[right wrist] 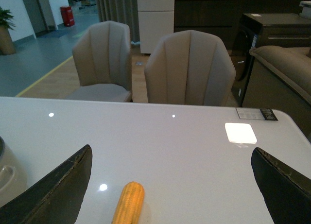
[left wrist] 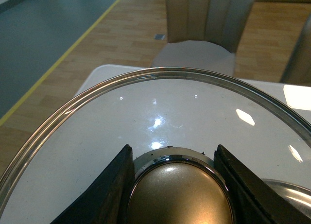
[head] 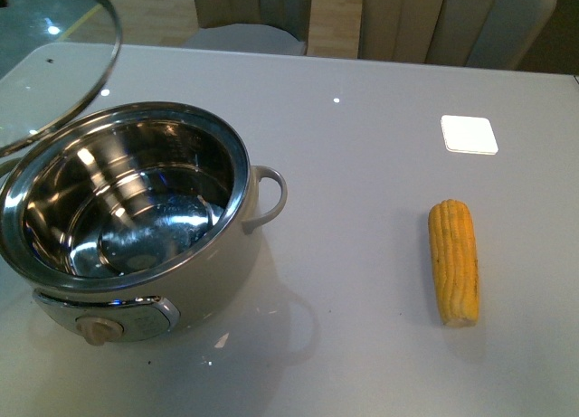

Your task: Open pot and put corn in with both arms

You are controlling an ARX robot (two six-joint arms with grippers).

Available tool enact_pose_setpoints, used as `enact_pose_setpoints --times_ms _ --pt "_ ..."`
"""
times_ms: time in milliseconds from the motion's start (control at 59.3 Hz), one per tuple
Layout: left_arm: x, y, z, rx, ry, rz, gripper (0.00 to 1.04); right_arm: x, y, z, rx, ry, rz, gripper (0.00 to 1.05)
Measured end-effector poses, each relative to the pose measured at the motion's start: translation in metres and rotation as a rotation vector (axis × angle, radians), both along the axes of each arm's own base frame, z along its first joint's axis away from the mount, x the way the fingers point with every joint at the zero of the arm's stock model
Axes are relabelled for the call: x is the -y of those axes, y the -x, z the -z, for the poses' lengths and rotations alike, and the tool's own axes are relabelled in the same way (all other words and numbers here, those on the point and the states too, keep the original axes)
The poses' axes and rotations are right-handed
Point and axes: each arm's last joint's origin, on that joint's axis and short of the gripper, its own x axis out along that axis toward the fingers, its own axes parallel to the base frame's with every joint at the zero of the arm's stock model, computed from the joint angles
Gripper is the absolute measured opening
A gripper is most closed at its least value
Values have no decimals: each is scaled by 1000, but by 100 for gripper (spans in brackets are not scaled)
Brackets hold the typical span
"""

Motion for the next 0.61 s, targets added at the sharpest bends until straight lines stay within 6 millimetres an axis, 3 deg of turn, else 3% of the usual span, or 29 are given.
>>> enact_pose_setpoints --times_ms 169,304,371,607 --pt "-45 0 5 24 -13 -119 44 0 0 0 0 0 0 96" --pt "-76 -3 23 13 -14 -207 44 0 0 0 0 0 0 96" --pt "-91 -4 41 -4 -6 -248 44 0 0 0 0 0 0 96" --pt "-111 -15 78 -18 27 -296 44 0 0 0 0 0 0 96"
